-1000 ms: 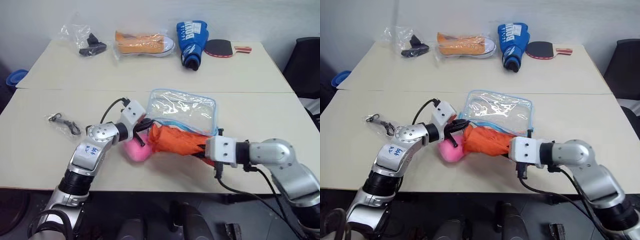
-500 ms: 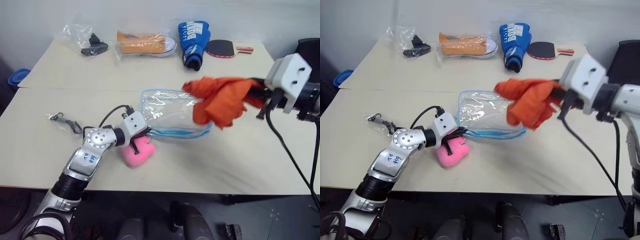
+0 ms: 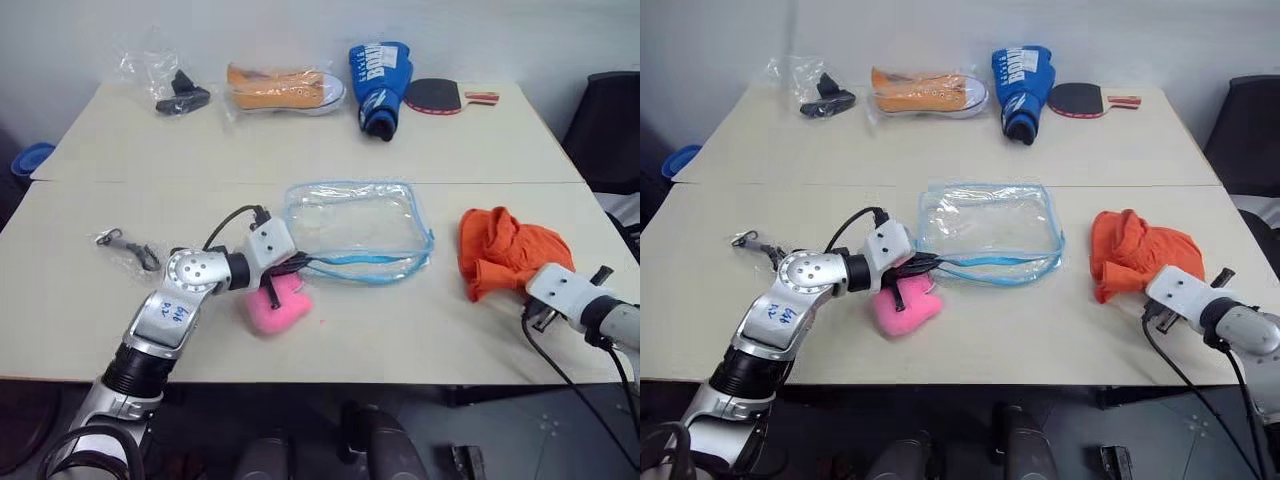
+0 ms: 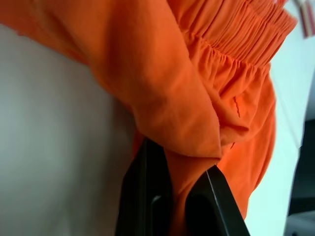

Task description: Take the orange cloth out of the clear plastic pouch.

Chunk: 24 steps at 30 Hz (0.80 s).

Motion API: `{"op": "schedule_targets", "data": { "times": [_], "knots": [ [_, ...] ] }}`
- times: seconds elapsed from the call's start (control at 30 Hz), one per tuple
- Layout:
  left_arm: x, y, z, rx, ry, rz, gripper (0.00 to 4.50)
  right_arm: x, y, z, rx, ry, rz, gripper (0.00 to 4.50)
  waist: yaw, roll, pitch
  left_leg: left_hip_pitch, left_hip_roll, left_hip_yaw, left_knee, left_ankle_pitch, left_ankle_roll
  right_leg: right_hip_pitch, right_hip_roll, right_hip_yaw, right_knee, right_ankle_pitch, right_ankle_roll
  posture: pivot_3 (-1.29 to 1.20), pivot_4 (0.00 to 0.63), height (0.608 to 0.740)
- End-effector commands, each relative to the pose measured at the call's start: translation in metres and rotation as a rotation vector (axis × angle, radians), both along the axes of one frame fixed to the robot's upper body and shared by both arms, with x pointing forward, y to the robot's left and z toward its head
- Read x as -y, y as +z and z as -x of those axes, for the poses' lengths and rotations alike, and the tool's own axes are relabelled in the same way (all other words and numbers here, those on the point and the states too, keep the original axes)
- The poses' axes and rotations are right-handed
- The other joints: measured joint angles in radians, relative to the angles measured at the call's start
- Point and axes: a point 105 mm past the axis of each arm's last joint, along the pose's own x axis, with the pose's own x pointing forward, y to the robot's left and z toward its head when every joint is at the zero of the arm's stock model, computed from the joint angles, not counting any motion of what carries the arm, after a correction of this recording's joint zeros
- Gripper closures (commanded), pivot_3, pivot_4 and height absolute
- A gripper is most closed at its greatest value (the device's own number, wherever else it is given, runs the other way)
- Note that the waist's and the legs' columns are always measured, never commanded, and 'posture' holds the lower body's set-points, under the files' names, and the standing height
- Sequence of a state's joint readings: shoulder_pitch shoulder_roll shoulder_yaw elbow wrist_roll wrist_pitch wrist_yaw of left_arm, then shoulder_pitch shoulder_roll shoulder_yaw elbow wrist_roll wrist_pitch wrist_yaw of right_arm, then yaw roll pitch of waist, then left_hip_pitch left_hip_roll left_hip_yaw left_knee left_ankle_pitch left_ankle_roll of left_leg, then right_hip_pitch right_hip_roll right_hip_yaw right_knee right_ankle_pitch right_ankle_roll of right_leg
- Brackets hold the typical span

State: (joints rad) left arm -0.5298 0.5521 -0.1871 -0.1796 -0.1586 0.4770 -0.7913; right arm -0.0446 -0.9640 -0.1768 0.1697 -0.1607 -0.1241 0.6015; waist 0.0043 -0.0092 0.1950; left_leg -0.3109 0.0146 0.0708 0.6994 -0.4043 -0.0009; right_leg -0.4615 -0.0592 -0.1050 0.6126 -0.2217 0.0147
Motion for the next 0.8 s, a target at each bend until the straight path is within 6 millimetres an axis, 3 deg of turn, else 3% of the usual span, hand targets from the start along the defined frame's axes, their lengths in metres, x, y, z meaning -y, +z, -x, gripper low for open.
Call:
{"op": "schedule_targets", "data": {
  "times": [0.03, 0.23, 0.4, 0.57, 0.7, 0.8],
  "knots": [
    [-0.002, 0.031, 0.009, 0.002, -0.063, 0.072, 4.5, 0.008, 0.007, 0.003, 0.023, 0.052, 0.121, 4.43, -0.002, 0.0, 0.0, 0.0, 0.0, 0.0, 0.0, 0.0, 0.0, 0.0, 0.0, 0.0, 0.0, 0.0, 0.0, 0.0, 0.15, 0.74],
    [-0.02, 0.04, 0.016, -0.067, -0.084, 0.056, 4.5, 0.022, 0.011, 0.005, 0.009, 0.099, 0.237, 4.43, -0.005, 0.0, 0.0, 0.002, 0.0, 0.0, -0.001, 0.0, -0.001, 0.0, 0.0, 0.001, 0.0, 0.0, -0.001, 0.0, 0.15, 0.74],
    [-0.029, 0.032, -0.01, 0.007, 0.079, 0.042, 4.5, 0.021, 0.026, 0.003, 0.04, 0.099, 0.153, 3.15, -0.003, 0.0, 0.0, 0.007, 0.0, 0.0, -0.001, 0.0, -0.001, 0.001, 0.0, 0.001, 0.0, 0.0, -0.001, 0.0, 0.15, 0.74],
    [-0.003, 0.02, -0.004, 0.017, 0.015, 0.054, 3.18, 0.009, 0.041, 0.003, 0.064, 0.127, 0.121, 1.47, -0.001, 0.0, 0.0, 0.007, 0.0, 0.0, -0.001, 0.0, -0.001, 0.002, 0.0, 0.001, -0.001, 0.0, -0.001, 0.0, 0.15, 0.74],
    [-0.01, 0.021, -0.01, 0.036, 0.063, 0.056, 1.94, 0.003, 0.046, 0.01, 0.042, 0.146, 0.088, 0.07, -0.002, 0.0, 0.0, 0.008, 0.0, 0.0, -0.002, 0.0, -0.002, 0.001, 0.001, 0.001, 0.0, 0.0, -0.001, 0.0, 0.15, 0.74],
    [-0.022, 0.024, -0.013, 0.017, 0.099, 0.08, 1.01, 0.004, 0.051, 0.017, 0.016, 0.139, 0.065, 0.0, -0.003, 0.0, 0.0, 0.008, 0.0, 0.001, -0.003, 0.0, -0.002, 0.002, 0.001, 0.002, 0.0, 0.0, -0.001, 0.0, 0.15, 0.74]
  ]
}}
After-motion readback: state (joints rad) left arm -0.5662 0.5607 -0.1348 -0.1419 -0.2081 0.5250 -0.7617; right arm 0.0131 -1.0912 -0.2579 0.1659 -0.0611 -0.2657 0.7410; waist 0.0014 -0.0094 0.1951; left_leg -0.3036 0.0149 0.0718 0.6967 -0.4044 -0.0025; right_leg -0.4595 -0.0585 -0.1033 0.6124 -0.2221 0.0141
